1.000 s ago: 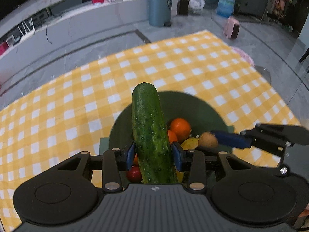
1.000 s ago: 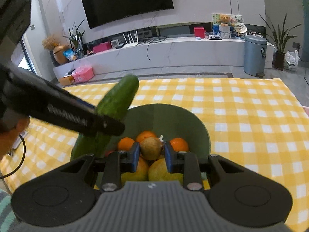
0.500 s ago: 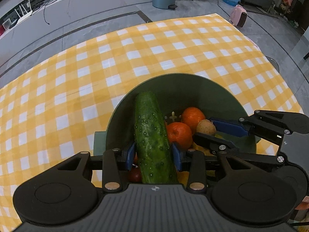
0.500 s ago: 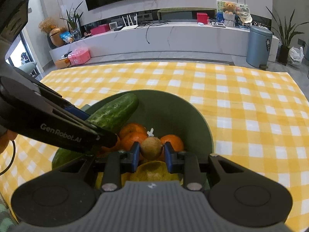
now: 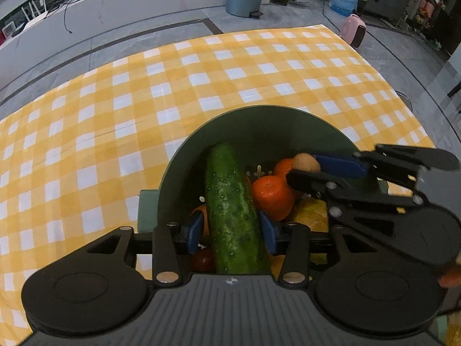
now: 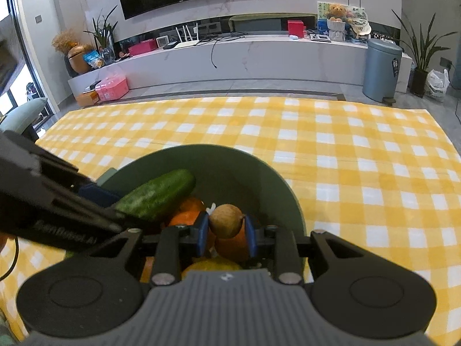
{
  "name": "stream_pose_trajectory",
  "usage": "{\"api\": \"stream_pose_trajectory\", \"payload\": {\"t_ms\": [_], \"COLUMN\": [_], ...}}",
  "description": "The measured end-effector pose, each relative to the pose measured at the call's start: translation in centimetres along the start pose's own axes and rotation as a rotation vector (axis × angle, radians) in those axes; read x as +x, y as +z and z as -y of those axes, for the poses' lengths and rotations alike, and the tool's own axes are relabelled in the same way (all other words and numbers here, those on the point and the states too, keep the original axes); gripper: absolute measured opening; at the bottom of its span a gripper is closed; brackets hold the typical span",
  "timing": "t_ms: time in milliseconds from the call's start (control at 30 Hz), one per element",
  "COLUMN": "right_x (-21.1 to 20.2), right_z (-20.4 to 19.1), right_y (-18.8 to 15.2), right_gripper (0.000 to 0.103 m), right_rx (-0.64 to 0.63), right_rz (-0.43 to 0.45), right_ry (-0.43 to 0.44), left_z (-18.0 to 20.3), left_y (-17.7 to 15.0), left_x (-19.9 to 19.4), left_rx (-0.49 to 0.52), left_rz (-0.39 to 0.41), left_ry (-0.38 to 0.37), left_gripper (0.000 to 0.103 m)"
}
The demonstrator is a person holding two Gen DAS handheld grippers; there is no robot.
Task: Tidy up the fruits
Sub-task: 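Carry the cucumber and kiwi into the green colander and open both tools, then lift both tools out of the colander back over the last two kiwis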
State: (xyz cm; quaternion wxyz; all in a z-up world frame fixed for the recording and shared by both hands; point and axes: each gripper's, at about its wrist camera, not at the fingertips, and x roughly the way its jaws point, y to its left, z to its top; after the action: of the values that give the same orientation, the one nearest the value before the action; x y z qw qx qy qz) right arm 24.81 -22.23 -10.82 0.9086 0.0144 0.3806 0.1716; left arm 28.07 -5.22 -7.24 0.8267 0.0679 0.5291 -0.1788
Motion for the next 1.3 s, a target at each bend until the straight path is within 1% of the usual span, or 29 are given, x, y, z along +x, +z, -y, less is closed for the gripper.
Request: {"api": "stream_pose_trajectory", "payload": {"t_ms": [33,67,200,300,500,667,767,867,933,1033,1100,1200,1300], "right_x": [0.2,0.4,1.3,2.1,3.3,2.9,1.8,-0.1,-1.4,-3.6,-5.1,-7.4,-9.3], "right_z": [0.0,0.2,0.2,-0.2,-0.6,-0.5,-0.7,-0.8,-1.2,-1.7,-2.3,-3.5,-4.8], "right_y": [0.2,0.3,1.0,1.2,1.2,1.5,1.5,1.5,1.2,0.6,0.1,-0.7,-1.5], "right_gripper": [0.024,0.024,0.024,0.024,0.025,0.025,0.027,0.033,0.033,0.035,0.038,0.042,0.049], "right_rx": [0.013,0.026,0.068,0.083,0.092,0.097,0.091,0.093,0.1,0.141,0.164,0.177,0.188], "right_rz": [0.002,0.005,0.006,-0.005,-0.032,-0.027,-0.009,0.024,0.043,0.073,0.097,0.144,0.199], "right_ry": [0.005,0.007,0.011,-0.001,-0.002,-0.017,-0.031,-0.038,-0.04,-0.025,-0.014,-0.011,-0.022], "left_z": [-0.1,-0.2,-0.5,-0.8,-1.6,-2.4,-2.7,-2.7,-2.7,-2.9,-3.1,-3.1,-2.9], "left_y": [0.0,-0.1,-0.5,-0.9,-1.9,-2.5,-3.0,-3.5,-3.9,-4.7,-5.3,-6.4,-7.7], "left_x": [-0.3,-0.6,-2.1,-3.0,-4.4,-5.4,-6.5,-7.9,-9.0,-10.5,-11.4,-12.5,-13.5], "left_rx": [0.006,0.009,0.019,0.027,0.039,0.028,0.032,0.053,0.057,0.05,0.046,0.061,0.095], "left_rz": [0.007,0.017,0.063,0.088,0.116,0.138,0.159,0.19,0.214,0.248,0.263,0.286,0.31], "left_ry": [0.0,0.001,-0.002,0.015,0.048,0.056,0.055,0.056,0.063,0.064,0.069,0.096,0.138], "left_gripper": [0.063,0.066,0.068,0.069,0.07,0.07,0.07,0.07,0.07,0.07,0.07,0.07,0.07]}}
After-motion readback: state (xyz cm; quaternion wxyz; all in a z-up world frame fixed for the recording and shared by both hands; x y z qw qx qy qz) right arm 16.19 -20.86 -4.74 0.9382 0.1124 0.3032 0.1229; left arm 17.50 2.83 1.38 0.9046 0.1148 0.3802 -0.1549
